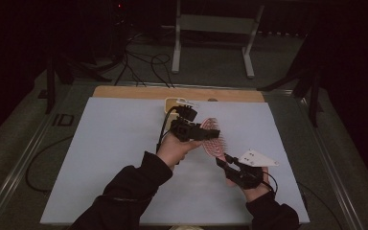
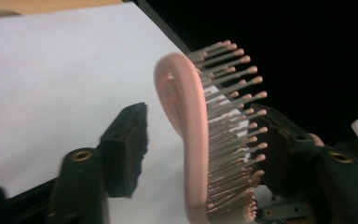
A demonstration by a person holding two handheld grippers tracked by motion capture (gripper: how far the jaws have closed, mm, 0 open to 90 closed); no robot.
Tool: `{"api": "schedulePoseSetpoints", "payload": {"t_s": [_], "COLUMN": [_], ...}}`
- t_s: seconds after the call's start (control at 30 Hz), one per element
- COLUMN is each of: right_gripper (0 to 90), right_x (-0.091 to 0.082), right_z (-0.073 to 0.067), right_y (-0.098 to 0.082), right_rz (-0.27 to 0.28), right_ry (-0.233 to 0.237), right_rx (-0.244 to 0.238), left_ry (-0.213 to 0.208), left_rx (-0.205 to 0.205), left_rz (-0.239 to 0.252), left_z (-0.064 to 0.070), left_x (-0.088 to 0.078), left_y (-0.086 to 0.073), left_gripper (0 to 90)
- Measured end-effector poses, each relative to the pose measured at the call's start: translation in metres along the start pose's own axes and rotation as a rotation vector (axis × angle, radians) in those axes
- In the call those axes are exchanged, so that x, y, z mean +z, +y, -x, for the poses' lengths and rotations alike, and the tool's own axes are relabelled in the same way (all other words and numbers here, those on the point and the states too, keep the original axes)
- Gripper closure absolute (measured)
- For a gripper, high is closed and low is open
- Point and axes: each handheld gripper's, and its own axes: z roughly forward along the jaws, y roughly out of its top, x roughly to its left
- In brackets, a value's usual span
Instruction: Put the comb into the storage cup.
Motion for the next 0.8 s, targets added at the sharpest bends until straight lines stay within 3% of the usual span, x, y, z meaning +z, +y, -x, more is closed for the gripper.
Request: {"api": "schedulePoseSetpoints", "payload": {"t_s": [0.13,0.23,0.3,0.47,0.8], "right_gripper": [70.5,70.5,70.4,70.3,70.1], "right_x": [0.0002,0.0,0.0003,0.0005,0.0011], "right_z": [-0.0003,-0.0002,0.0009,0.0005,0.0009], "right_y": [0.0001,0.0,-0.0007,-0.0002,-0.0005], "right_rz": [-0.001,0.0,-0.002,-0.006,-0.003], "right_ry": [0.004,-0.004,0.0,-0.006,-0.008], "right_rx": [-0.006,-0.003,0.001,0.0,-0.003], "left_ry": [-0.02,-0.033,-0.055,-0.07,-0.072], "left_rx": [-0.014,-0.023,-0.048,-0.052,-0.01], "left_rz": [0.003,0.002,0.007,0.013,0.023], "left_z": [-0.0017,-0.002,-0.0026,-0.002,0.0038], "left_x": [0.0017,0.0024,0.003,0.0039,0.0032], "left_y": [-0.0008,-0.0011,-0.0012,-0.0011,-0.0011], "left_gripper": [53.9,58.5,59.0,61.7,64.8]}}
